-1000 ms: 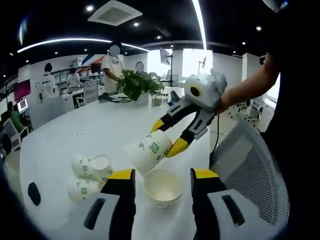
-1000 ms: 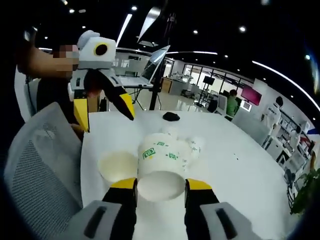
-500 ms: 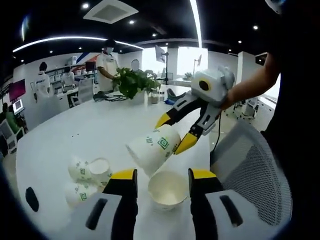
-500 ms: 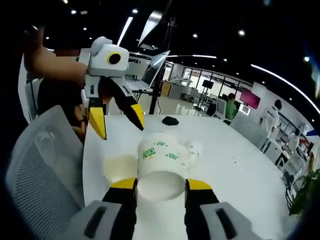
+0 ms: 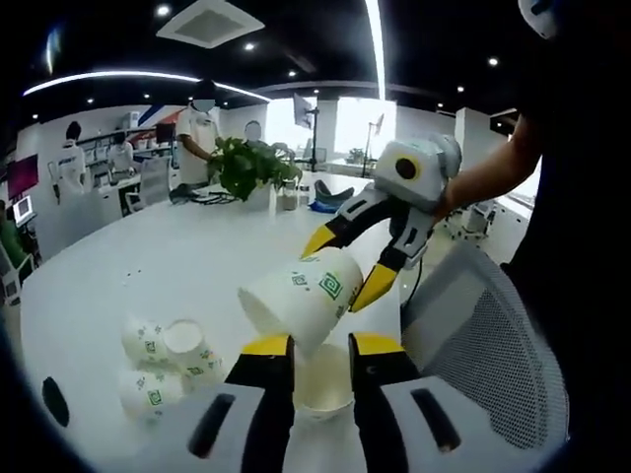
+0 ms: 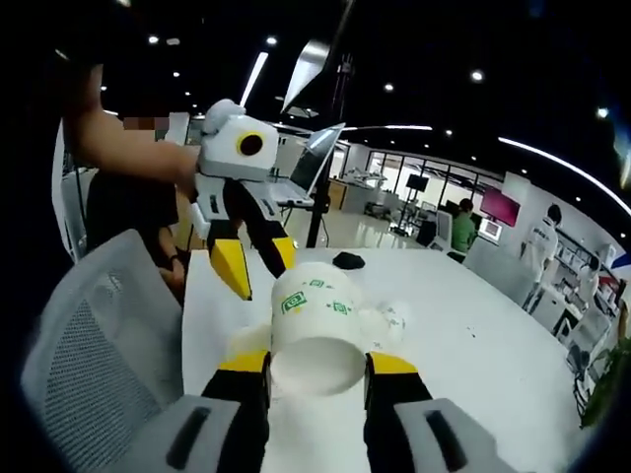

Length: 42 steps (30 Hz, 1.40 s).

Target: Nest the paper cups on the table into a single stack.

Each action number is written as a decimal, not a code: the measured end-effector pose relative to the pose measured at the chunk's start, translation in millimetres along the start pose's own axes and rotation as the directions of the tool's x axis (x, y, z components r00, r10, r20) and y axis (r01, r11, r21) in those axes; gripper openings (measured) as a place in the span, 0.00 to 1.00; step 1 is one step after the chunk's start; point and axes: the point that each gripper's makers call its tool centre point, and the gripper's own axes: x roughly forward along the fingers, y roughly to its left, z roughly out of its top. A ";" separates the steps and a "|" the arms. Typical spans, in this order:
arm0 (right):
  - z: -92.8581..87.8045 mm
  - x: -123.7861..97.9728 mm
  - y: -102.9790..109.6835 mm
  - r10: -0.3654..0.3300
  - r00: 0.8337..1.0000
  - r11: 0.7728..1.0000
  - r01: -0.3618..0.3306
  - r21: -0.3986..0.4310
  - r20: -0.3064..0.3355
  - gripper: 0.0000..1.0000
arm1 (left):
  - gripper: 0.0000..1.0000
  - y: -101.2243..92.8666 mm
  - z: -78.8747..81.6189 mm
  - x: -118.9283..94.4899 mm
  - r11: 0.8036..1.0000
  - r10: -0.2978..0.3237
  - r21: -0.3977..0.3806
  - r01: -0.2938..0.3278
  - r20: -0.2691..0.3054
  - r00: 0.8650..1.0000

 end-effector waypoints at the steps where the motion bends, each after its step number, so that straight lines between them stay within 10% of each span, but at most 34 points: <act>1: 0.1 0.0 1.0 0.003 1.000 1.000 -0.003 -0.002 0.000 0.35 | 0.17 -0.4 0.5 -1.0 1.000 -0.001 0.000 0.001 0.001 1.000; 23: -4.4 1.5 12.6 0.029 0.999 0.996 -0.032 -0.078 -0.041 0.35 | 0.00 -35.5 11.5 -3.0 0.990 -0.137 0.041 0.138 -0.035 0.990; 42: -15.8 -6.1 7.2 -0.022 0.998 0.996 0.027 0.088 -0.056 0.54 | 0.00 -35.4 1.0 -11.5 0.989 -0.114 0.083 0.125 -0.124 0.986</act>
